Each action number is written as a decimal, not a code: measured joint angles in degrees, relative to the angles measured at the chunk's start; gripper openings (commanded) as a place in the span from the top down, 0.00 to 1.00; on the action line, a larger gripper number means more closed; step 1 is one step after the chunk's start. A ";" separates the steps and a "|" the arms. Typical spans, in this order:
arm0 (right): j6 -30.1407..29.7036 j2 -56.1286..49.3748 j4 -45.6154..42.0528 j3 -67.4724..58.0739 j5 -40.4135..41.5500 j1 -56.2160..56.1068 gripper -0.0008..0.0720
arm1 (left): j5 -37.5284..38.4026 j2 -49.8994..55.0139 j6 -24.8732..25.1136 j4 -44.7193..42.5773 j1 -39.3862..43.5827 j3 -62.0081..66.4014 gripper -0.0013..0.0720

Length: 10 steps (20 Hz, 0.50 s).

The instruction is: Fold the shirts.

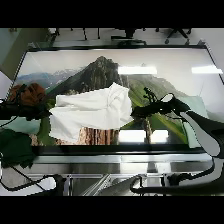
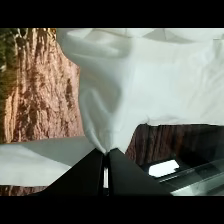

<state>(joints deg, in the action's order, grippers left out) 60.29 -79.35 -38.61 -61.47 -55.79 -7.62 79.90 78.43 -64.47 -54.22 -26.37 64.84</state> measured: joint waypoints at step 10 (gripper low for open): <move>-1.44 -1.92 4.94 0.17 -7.28 -0.11 0.50 | -0.07 0.00 -0.15 -0.02 -0.04 0.00 0.96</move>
<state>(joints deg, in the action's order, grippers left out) 58.85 -81.28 -33.67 -61.30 -63.07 -7.73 79.83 78.43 -64.62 -54.24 -26.41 64.84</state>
